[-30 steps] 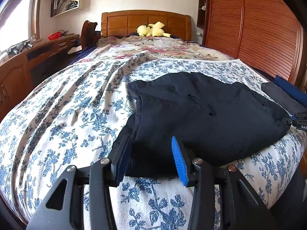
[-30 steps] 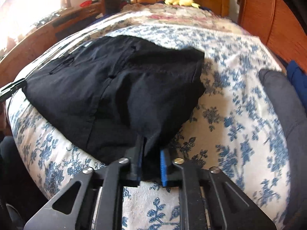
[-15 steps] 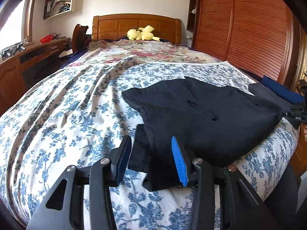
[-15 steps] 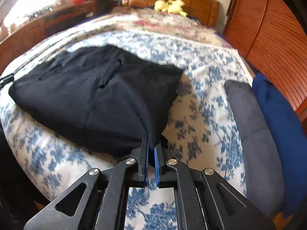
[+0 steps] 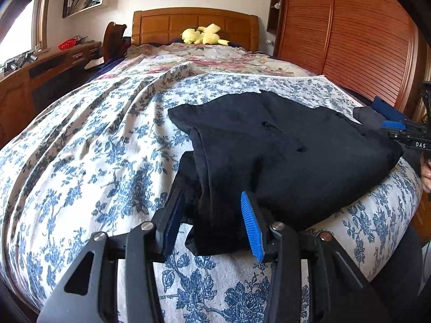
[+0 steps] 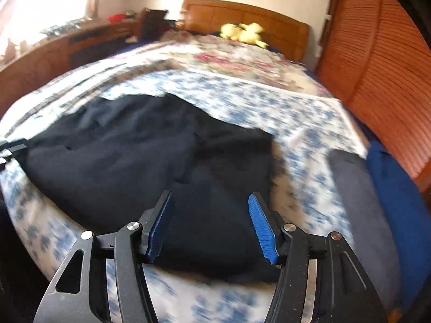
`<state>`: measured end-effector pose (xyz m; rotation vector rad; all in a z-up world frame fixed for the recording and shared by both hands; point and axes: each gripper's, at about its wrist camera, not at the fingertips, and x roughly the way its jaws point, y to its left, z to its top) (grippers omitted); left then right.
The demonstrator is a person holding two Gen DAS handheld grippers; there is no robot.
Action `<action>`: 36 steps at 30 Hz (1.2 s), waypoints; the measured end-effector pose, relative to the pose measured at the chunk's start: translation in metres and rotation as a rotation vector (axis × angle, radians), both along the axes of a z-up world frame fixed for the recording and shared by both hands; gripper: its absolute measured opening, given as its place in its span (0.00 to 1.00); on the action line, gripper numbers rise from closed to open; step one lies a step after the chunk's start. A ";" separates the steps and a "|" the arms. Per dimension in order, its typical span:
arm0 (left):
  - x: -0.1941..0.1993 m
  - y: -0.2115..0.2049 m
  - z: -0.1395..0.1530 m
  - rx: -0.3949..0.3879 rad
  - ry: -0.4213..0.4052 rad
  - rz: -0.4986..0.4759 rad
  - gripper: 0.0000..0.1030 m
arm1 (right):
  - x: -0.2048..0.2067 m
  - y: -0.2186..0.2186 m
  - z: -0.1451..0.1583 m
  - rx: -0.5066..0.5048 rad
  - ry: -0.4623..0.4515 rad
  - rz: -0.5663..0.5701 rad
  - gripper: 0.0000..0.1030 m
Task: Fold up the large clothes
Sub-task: 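Open the right gripper and move it over the folded coat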
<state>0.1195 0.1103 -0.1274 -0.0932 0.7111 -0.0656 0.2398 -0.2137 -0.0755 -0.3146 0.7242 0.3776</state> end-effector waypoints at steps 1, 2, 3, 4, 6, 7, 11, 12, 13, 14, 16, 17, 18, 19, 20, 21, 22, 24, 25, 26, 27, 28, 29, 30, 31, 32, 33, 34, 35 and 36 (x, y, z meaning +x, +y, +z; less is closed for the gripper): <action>0.000 0.000 -0.001 -0.003 0.001 0.004 0.41 | 0.002 0.012 -0.004 0.010 0.007 0.025 0.57; -0.001 0.000 -0.004 -0.006 0.007 0.011 0.41 | 0.005 0.025 -0.011 0.021 0.016 0.055 0.57; -0.001 0.000 -0.006 -0.008 0.011 0.015 0.41 | 0.008 0.035 -0.017 0.023 0.026 0.076 0.57; -0.001 0.001 -0.008 -0.012 0.018 0.021 0.41 | 0.012 0.042 -0.023 0.025 0.039 0.087 0.57; -0.001 0.001 -0.012 -0.020 0.032 0.026 0.41 | 0.020 0.054 -0.040 0.039 0.092 0.112 0.57; -0.001 0.002 -0.014 -0.027 0.039 0.027 0.41 | 0.023 0.058 -0.046 0.048 0.117 0.120 0.57; 0.002 0.004 -0.017 -0.053 0.069 0.033 0.44 | 0.028 0.061 -0.073 0.040 0.197 0.138 0.58; 0.002 0.005 -0.018 -0.060 0.075 0.038 0.45 | 0.028 0.059 -0.079 0.049 0.199 0.144 0.58; 0.001 0.006 -0.019 -0.067 0.080 0.044 0.45 | 0.027 0.059 -0.081 0.053 0.191 0.150 0.58; 0.001 0.006 -0.020 -0.070 0.084 0.048 0.45 | 0.025 0.059 -0.081 0.053 0.185 0.154 0.58; 0.001 0.004 -0.023 -0.067 0.098 0.059 0.45 | 0.023 0.059 -0.082 0.052 0.170 0.162 0.58; 0.000 0.003 -0.023 -0.063 0.106 0.069 0.45 | 0.022 0.057 -0.082 0.056 0.164 0.164 0.58; -0.001 0.002 -0.024 -0.060 0.113 0.075 0.45 | 0.020 0.056 -0.082 0.061 0.158 0.166 0.58; -0.002 0.000 -0.025 -0.057 0.121 0.082 0.45 | 0.020 0.057 -0.082 0.058 0.158 0.167 0.58; -0.003 0.000 -0.025 -0.059 0.124 0.087 0.45 | 0.020 0.059 -0.080 0.049 0.157 0.167 0.58; -0.004 0.000 -0.026 -0.064 0.127 0.096 0.45 | 0.020 0.061 -0.079 0.032 0.158 0.169 0.58; -0.005 0.000 -0.027 -0.067 0.129 0.103 0.45 | 0.019 0.062 -0.078 0.022 0.158 0.172 0.58; -0.005 0.001 -0.030 -0.079 0.133 0.124 0.46 | 0.019 0.061 -0.076 0.018 0.155 0.181 0.58; -0.006 0.001 -0.030 -0.080 0.134 0.132 0.46 | 0.016 0.060 -0.075 0.025 0.156 0.182 0.58; -0.005 0.000 -0.030 -0.074 0.138 0.139 0.46 | 0.016 0.059 -0.075 0.031 0.156 0.183 0.58; -0.004 -0.003 -0.030 -0.061 0.142 0.152 0.46 | 0.015 0.057 -0.074 0.040 0.156 0.187 0.58; -0.004 -0.005 -0.029 -0.053 0.144 0.159 0.46 | 0.013 0.056 -0.072 0.045 0.156 0.194 0.58; -0.003 -0.008 -0.029 -0.032 0.150 0.169 0.46 | 0.010 0.053 -0.070 0.059 0.154 0.209 0.58; -0.002 -0.010 -0.028 -0.019 0.154 0.173 0.46 | 0.007 0.051 -0.068 0.077 0.152 0.223 0.58; 0.000 -0.012 -0.028 -0.007 0.158 0.176 0.46 | 0.006 0.049 -0.067 0.084 0.149 0.228 0.58; 0.001 -0.014 -0.027 0.004 0.165 0.178 0.45 | 0.004 0.046 -0.066 0.084 0.145 0.226 0.58; 0.002 -0.015 -0.026 0.008 0.169 0.175 0.39 | 0.002 0.044 -0.066 0.085 0.142 0.227 0.58; 0.003 -0.015 -0.025 -0.002 0.171 0.161 0.33 | 0.001 0.041 -0.065 0.089 0.141 0.228 0.58; 0.004 -0.015 -0.023 -0.015 0.175 0.150 0.24 | 0.000 0.040 -0.063 0.093 0.139 0.227 0.58; 0.005 -0.013 -0.019 -0.027 0.172 0.152 0.14 | -0.001 0.036 -0.062 0.100 0.137 0.227 0.58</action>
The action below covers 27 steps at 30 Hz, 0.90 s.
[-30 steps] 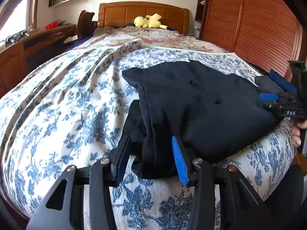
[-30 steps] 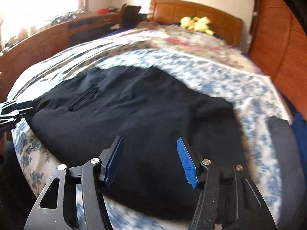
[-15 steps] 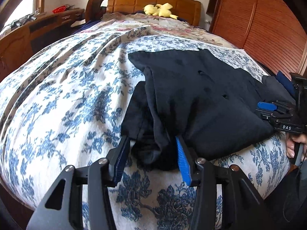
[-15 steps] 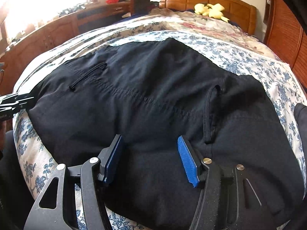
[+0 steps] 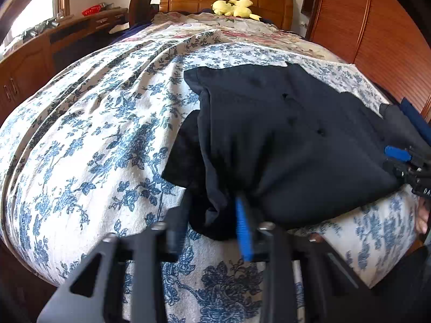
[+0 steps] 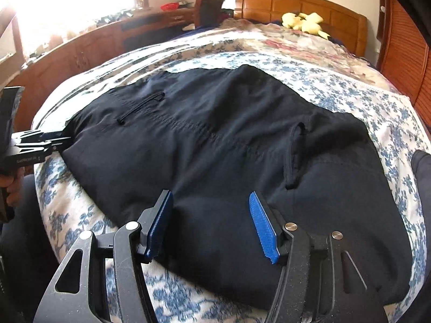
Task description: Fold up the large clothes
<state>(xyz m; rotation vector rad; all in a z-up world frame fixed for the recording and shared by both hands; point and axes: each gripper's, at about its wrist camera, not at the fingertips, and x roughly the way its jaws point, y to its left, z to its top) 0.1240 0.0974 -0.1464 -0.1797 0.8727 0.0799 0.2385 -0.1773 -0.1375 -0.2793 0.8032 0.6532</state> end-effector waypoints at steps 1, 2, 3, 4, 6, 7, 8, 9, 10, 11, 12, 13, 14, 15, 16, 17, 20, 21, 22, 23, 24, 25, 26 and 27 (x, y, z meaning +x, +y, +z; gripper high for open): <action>-0.001 0.001 0.004 -0.010 -0.008 -0.001 0.10 | -0.001 -0.005 0.002 0.011 -0.003 -0.001 0.58; -0.001 0.002 0.011 -0.022 -0.024 -0.002 0.06 | -0.002 -0.009 0.003 0.018 -0.005 -0.003 0.58; -0.002 0.002 0.020 -0.025 -0.046 0.002 0.05 | -0.003 -0.015 0.004 0.021 -0.008 -0.011 0.58; -0.002 0.000 0.028 -0.018 -0.061 0.003 0.04 | -0.003 -0.020 0.006 0.023 -0.011 -0.016 0.58; 0.000 -0.009 0.052 0.017 -0.110 0.004 0.03 | -0.004 -0.034 0.009 0.040 -0.013 -0.033 0.58; 0.002 -0.016 0.064 0.037 -0.133 -0.002 0.03 | -0.003 -0.041 0.011 0.048 -0.012 -0.042 0.58; 0.004 -0.022 0.073 0.051 -0.151 -0.007 0.02 | -0.003 -0.048 0.013 0.057 -0.014 -0.051 0.58; 0.008 -0.032 0.088 0.068 -0.182 -0.019 0.02 | -0.003 -0.055 0.016 0.067 -0.019 -0.061 0.58; 0.013 -0.044 0.103 0.084 -0.211 -0.037 0.02 | -0.003 -0.064 0.019 0.072 -0.027 -0.074 0.58; 0.019 -0.056 0.117 0.093 -0.231 -0.055 0.01 | -0.003 -0.072 0.022 0.077 -0.036 -0.089 0.58; 0.024 -0.067 0.127 0.100 -0.248 -0.077 0.01 | 0.000 -0.081 0.025 0.082 -0.042 -0.106 0.58; 0.031 -0.079 0.137 0.109 -0.263 -0.104 0.01 | 0.001 -0.088 0.028 0.087 -0.046 -0.119 0.58; 0.039 -0.102 0.152 0.130 -0.287 -0.147 0.01 | 0.002 -0.097 0.031 0.097 -0.053 -0.137 0.58; 0.046 -0.114 0.161 0.139 -0.300 -0.177 0.01 | 0.001 -0.102 0.032 0.104 -0.057 -0.146 0.58; 0.051 -0.131 0.170 0.148 -0.314 -0.213 0.01 | 0.003 -0.110 0.035 0.113 -0.059 -0.163 0.58; 0.055 -0.148 0.177 0.152 -0.329 -0.248 0.01 | 0.004 -0.118 0.036 0.119 -0.060 -0.178 0.58; 0.070 -0.205 0.189 0.148 -0.344 -0.363 0.01 | 0.008 -0.141 0.040 0.133 -0.065 -0.228 0.58; 0.075 -0.225 0.188 0.144 -0.340 -0.403 0.01 | 0.009 -0.148 0.040 0.137 -0.063 -0.243 0.58; 0.079 -0.243 0.184 0.142 -0.332 -0.442 0.01 | 0.010 -0.154 0.041 0.140 -0.061 -0.257 0.58; 0.081 -0.257 0.180 0.139 -0.323 -0.471 0.01 | 0.010 -0.160 0.041 0.143 -0.061 -0.270 0.58; 0.084 -0.269 0.175 0.132 -0.311 -0.496 0.01 | 0.010 -0.168 0.041 0.148 -0.060 -0.285 0.58; 0.085 -0.277 0.172 0.126 -0.301 -0.510 0.01 | 0.011 -0.174 0.041 0.149 -0.059 -0.295 0.58; 0.088 -0.286 0.166 0.116 -0.284 -0.528 0.01 | 0.010 -0.179 0.041 0.150 -0.058 -0.304 0.58; 0.091 -0.295 0.158 0.112 -0.265 -0.544 0.01 | 0.010 -0.186 0.040 0.151 -0.058 -0.316 0.58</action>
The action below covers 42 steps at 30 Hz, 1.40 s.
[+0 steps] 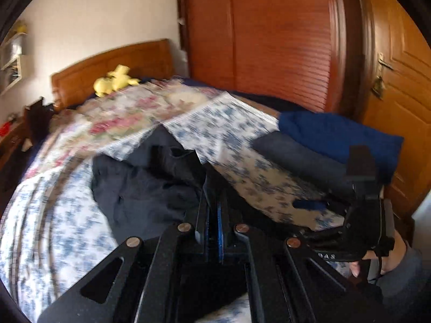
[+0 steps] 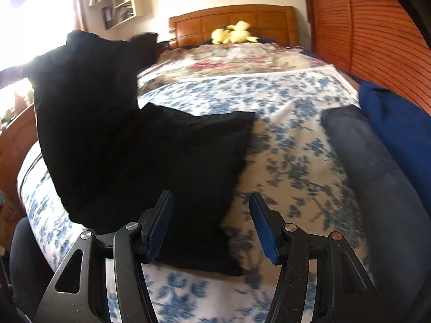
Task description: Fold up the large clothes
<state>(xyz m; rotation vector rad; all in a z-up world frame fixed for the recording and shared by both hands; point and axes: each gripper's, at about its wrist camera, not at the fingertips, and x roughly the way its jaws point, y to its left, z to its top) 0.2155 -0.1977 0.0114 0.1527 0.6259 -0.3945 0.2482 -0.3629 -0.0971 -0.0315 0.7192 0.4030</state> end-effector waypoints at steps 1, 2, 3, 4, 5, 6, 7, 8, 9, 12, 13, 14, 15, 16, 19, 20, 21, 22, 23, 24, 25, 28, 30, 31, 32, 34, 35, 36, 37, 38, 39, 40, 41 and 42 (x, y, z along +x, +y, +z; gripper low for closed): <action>0.003 -0.008 -0.008 0.012 0.016 -0.009 0.01 | 0.000 -0.004 -0.001 0.001 0.002 -0.008 0.58; 0.004 -0.013 -0.015 0.024 0.029 -0.012 0.02 | 0.000 -0.009 -0.001 0.001 0.004 -0.018 0.58; 0.005 -0.018 -0.020 0.035 0.043 -0.015 0.02 | 0.000 -0.013 -0.001 0.002 0.004 -0.025 0.58; 0.004 -0.020 -0.025 0.040 0.053 -0.018 0.02 | 0.000 -0.016 -0.001 0.005 0.004 -0.029 0.58; 0.005 -0.022 -0.029 0.047 0.064 -0.022 0.03 | 0.000 -0.018 0.000 0.009 0.005 -0.035 0.58; 0.004 -0.022 -0.033 0.049 0.072 -0.023 0.03 | -0.001 -0.020 0.000 0.011 0.004 -0.038 0.58; 0.002 -0.020 -0.034 0.045 0.073 -0.023 0.03 | -0.001 -0.022 0.001 0.012 0.003 -0.038 0.58; 0.003 -0.025 -0.033 0.044 0.072 -0.023 0.04 | 0.000 -0.022 0.002 0.013 0.001 -0.038 0.58; 0.002 -0.023 -0.030 0.034 0.070 -0.018 0.06 | -0.001 -0.022 0.003 0.013 -0.002 -0.037 0.58; -0.006 -0.014 -0.016 -0.019 0.060 -0.032 0.10 | -0.004 -0.018 0.010 0.018 -0.019 -0.028 0.58; -0.010 -0.013 -0.011 -0.029 0.050 -0.035 0.11 | -0.005 -0.017 0.013 0.019 -0.024 -0.025 0.58; -0.016 -0.010 -0.007 -0.036 0.036 -0.031 0.13 | -0.006 -0.016 0.016 0.020 -0.032 -0.021 0.58; -0.020 -0.006 -0.003 -0.041 0.023 -0.024 0.17 | -0.007 -0.014 0.021 0.023 -0.042 -0.019 0.58; -0.026 0.000 0.001 -0.048 0.007 -0.013 0.19 | -0.008 -0.012 0.024 0.027 -0.051 -0.016 0.58; -0.037 0.018 0.004 -0.066 -0.004 0.005 0.24 | -0.010 -0.008 0.038 0.037 -0.079 -0.012 0.58; -0.041 0.024 0.005 -0.063 -0.008 0.012 0.26 | -0.012 -0.007 0.044 0.044 -0.093 -0.009 0.58; -0.043 0.029 0.004 -0.057 -0.013 0.021 0.27 | -0.013 -0.005 0.048 0.050 -0.104 -0.006 0.58; -0.045 0.034 0.002 -0.054 -0.016 0.027 0.28 | -0.014 -0.003 0.052 0.057 -0.114 -0.003 0.58; -0.047 0.042 0.001 -0.050 -0.021 0.040 0.29 | -0.014 -0.001 0.055 0.061 -0.120 0.000 0.58; -0.049 0.049 -0.001 -0.049 -0.020 0.049 0.30 | -0.015 0.003 0.058 0.066 -0.128 0.007 0.58; -0.049 0.053 -0.003 -0.050 -0.020 0.055 0.30 | -0.014 0.007 0.060 0.072 -0.136 0.015 0.58; -0.052 0.071 -0.010 -0.057 -0.019 0.079 0.33 | -0.009 0.022 0.064 0.083 -0.136 0.048 0.58; -0.052 0.083 -0.016 -0.055 -0.020 0.100 0.34 | -0.005 0.033 0.064 0.086 -0.137 0.076 0.58; -0.053 0.089 -0.019 -0.058 -0.018 0.107 0.35 | -0.003 0.038 0.064 0.087 -0.135 0.089 0.58; -0.053 0.094 -0.022 -0.064 -0.014 0.112 0.35 | -0.001 0.043 0.063 0.086 -0.132 0.098 0.58; -0.053 0.102 -0.028 -0.072 -0.006 0.123 0.36 | 0.002 0.056 0.061 0.087 -0.123 0.121 0.58; -0.054 0.108 -0.031 -0.075 -0.004 0.131 0.37 | 0.005 0.060 0.060 0.087 -0.117 0.129 0.58; -0.055 0.111 -0.033 -0.074 -0.003 0.137 0.37 | 0.007 0.064 0.058 0.085 -0.110 0.137 0.58; -0.056 0.115 -0.036 -0.075 0.000 0.144 0.37 | 0.009 0.069 0.055 0.081 -0.103 0.144 0.58; -0.055 0.117 -0.037 -0.075 0.003 0.147 0.37 | 0.011 0.073 0.053 0.077 -0.098 0.148 0.58; -0.056 0.121 -0.040 -0.076 0.010 0.152 0.37 | 0.013 0.077 0.050 0.073 -0.086 0.156 0.58; -0.056 0.124 -0.042 -0.075 0.014 0.156 0.37 | 0.015 0.080 0.047 0.072 -0.079 0.163 0.56; -0.057 0.126 -0.043 -0.074 0.016 0.159 0.37 | 0.016 0.082 0.044 0.067 -0.073 0.171 0.45; -0.058 0.128 -0.044 -0.072 0.017 0.164 0.38 | 0.016 0.085 0.041 0.066 -0.063 0.191 0.26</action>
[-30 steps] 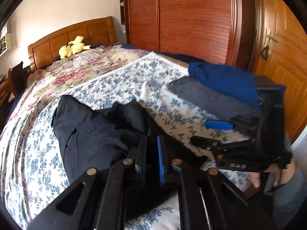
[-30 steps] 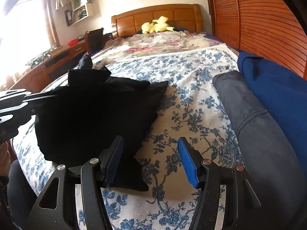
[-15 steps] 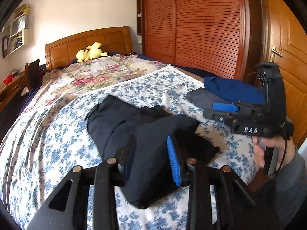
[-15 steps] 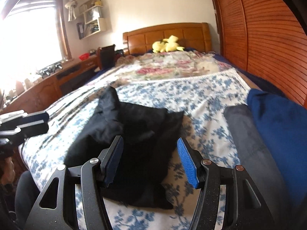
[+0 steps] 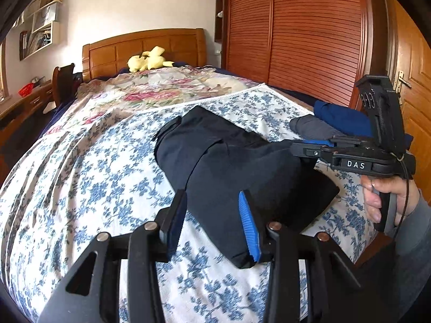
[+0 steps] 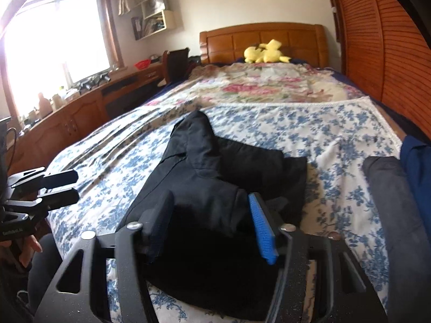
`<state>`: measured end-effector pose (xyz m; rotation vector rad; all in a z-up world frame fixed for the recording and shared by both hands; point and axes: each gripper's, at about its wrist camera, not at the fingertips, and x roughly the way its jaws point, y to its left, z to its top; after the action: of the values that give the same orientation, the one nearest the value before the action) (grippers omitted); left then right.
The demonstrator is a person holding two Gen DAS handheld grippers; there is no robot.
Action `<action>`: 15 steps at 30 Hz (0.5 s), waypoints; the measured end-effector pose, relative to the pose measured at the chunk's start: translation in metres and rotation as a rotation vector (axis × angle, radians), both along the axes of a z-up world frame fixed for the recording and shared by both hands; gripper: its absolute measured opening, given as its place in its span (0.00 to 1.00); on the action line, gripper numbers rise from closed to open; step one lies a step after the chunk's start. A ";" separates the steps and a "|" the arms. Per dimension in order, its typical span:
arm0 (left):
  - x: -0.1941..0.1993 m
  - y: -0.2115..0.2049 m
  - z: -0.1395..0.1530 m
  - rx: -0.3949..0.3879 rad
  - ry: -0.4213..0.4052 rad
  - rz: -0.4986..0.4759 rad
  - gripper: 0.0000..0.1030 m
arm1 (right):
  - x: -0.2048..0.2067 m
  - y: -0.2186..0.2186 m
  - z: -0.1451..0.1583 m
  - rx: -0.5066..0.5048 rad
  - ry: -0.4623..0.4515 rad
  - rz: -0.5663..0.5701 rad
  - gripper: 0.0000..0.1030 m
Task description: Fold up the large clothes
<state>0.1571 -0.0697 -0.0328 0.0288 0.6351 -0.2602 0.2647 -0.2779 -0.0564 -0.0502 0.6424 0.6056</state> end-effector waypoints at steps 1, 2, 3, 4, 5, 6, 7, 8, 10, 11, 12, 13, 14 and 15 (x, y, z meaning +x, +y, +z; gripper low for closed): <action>-0.001 0.002 -0.001 0.000 0.001 0.004 0.38 | -0.001 0.001 -0.003 0.006 0.016 0.031 0.13; -0.002 0.004 -0.001 -0.001 0.000 0.008 0.38 | -0.003 0.002 -0.004 0.006 0.017 0.042 0.08; -0.003 0.005 -0.001 -0.003 -0.001 0.010 0.38 | -0.005 0.002 -0.003 0.003 0.008 0.046 0.06; -0.004 0.006 -0.001 -0.006 -0.001 0.012 0.38 | -0.010 0.002 0.000 0.003 -0.009 0.054 0.06; -0.004 0.008 -0.001 -0.011 -0.002 0.014 0.38 | -0.014 0.002 0.002 0.008 -0.021 0.058 0.04; -0.005 0.009 -0.001 -0.014 -0.002 0.015 0.38 | -0.023 0.000 0.008 0.018 -0.051 0.055 0.03; -0.006 0.009 -0.002 -0.016 -0.002 0.015 0.38 | -0.030 -0.003 0.013 0.022 -0.084 0.038 0.00; -0.006 0.009 -0.002 -0.019 -0.001 0.014 0.38 | -0.038 -0.007 0.019 0.025 -0.121 0.021 0.00; -0.007 0.009 -0.003 -0.021 0.000 0.012 0.39 | -0.047 -0.017 0.026 0.041 -0.143 0.013 0.00; -0.007 0.008 -0.003 -0.020 0.000 0.010 0.39 | -0.049 -0.021 0.028 0.031 -0.144 0.002 0.00; -0.006 0.007 -0.004 -0.018 0.000 0.009 0.39 | -0.050 -0.025 0.028 0.010 -0.145 -0.013 0.00; -0.006 0.007 -0.004 -0.018 0.000 0.010 0.39 | -0.049 -0.029 0.026 0.011 -0.138 -0.023 0.00; -0.006 0.006 -0.004 -0.019 0.000 0.010 0.39 | -0.047 -0.032 0.023 0.016 -0.122 -0.031 0.00; -0.007 0.006 -0.005 -0.023 0.000 0.008 0.39 | -0.044 -0.035 0.019 0.008 -0.109 -0.046 0.00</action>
<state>0.1501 -0.0641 -0.0375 0.0039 0.6321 -0.2595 0.2204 -0.3132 -0.0378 -0.0607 0.5345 0.5573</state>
